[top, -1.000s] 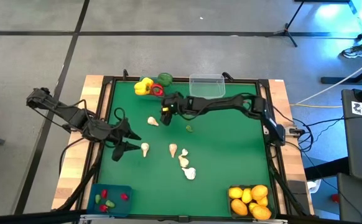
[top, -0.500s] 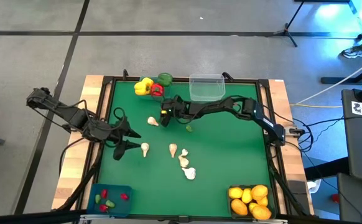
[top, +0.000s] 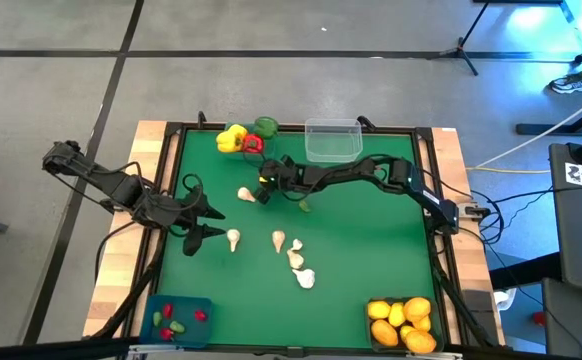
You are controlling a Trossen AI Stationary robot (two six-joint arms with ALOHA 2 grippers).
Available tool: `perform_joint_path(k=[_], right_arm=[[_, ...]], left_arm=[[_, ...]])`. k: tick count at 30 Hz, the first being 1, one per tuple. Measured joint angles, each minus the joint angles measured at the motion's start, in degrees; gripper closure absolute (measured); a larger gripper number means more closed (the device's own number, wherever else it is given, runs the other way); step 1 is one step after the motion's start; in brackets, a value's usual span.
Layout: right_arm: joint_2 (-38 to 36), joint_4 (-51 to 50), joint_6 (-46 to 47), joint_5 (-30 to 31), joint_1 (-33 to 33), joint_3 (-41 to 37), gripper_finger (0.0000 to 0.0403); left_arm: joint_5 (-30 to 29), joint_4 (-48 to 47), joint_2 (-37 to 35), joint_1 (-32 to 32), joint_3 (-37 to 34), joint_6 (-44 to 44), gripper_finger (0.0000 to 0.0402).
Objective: Sort produce into baskets
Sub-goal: Put the red chili into pepper into the blue bin
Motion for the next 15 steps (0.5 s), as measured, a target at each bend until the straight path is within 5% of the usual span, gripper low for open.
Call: perform_joint_path(k=[5, 15], right_arm=[[0.0, -3.5, 0.1, -4.4, -0.1, 3.2, 0.0383], [-2.5, -13.4, -6.4, -8.8, 3.9, 18.6, 0.0343]], left_arm=[[0.0, 0.0, 0.0, 0.0, 0.0, 0.0, 0.0194], [-3.7, -3.1, -0.8, 0.0, 0.0, 3.2, 0.0194]])
